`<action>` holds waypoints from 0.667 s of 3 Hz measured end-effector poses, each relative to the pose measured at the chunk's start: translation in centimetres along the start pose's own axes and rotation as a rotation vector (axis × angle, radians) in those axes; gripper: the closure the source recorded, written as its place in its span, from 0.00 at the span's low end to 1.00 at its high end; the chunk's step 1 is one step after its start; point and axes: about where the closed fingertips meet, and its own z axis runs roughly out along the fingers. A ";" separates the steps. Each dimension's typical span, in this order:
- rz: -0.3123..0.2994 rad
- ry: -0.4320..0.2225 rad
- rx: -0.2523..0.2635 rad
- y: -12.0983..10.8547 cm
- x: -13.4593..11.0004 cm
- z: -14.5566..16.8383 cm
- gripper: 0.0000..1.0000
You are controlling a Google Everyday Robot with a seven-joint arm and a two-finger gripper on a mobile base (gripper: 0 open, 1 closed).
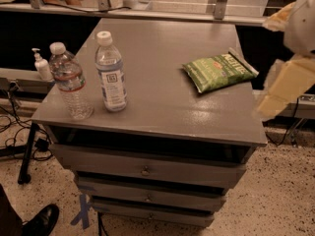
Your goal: Move blue plastic bottle near green jalapeno chip bag
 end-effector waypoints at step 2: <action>0.093 -0.387 -0.070 2.0 -9.6 8.0 0.00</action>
Offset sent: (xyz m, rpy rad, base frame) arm 0.0648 0.1801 -0.0611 0.6922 -0.0548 0.1380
